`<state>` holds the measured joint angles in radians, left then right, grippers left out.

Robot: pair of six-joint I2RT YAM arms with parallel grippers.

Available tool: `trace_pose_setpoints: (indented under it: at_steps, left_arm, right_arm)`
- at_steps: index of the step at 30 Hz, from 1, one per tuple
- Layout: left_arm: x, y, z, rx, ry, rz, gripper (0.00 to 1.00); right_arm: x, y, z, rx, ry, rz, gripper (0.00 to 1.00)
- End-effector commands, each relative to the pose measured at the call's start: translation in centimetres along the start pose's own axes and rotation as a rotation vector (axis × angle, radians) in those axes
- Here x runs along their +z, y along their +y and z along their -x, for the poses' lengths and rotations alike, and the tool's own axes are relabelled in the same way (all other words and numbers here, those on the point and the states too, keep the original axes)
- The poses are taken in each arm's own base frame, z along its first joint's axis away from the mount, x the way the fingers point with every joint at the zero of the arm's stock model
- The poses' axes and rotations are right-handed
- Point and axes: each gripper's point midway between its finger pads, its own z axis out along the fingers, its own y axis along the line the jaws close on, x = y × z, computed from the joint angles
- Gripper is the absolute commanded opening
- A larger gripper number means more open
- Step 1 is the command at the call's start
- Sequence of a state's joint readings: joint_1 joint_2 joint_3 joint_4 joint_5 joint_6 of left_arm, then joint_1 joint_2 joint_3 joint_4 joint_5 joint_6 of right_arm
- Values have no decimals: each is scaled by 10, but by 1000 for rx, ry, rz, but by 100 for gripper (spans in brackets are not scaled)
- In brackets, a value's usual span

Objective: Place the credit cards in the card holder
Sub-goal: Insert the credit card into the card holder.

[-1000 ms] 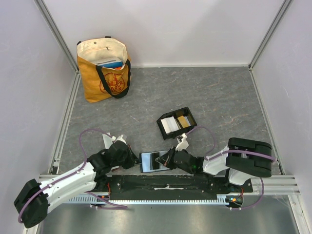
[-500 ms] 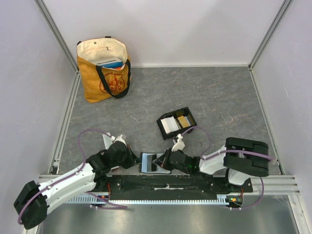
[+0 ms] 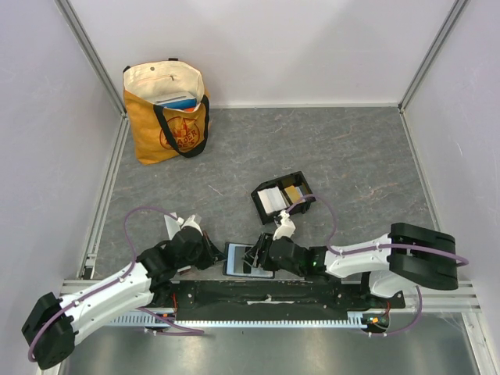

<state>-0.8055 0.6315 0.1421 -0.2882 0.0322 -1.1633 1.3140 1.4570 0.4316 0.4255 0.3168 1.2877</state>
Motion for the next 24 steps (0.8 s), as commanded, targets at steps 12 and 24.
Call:
trace_pose_setpoints:
  at_steps: [12, 24]
  left_arm:
    - [1, -9, 7, -11, -29, -22, 2]
    - [2, -9, 6, -7, -24, -22, 2]
  right_arm:
    - [19, 20, -17, -159, 104, -22, 52]
    - [26, 29, -7, -213, 57, -28, 3]
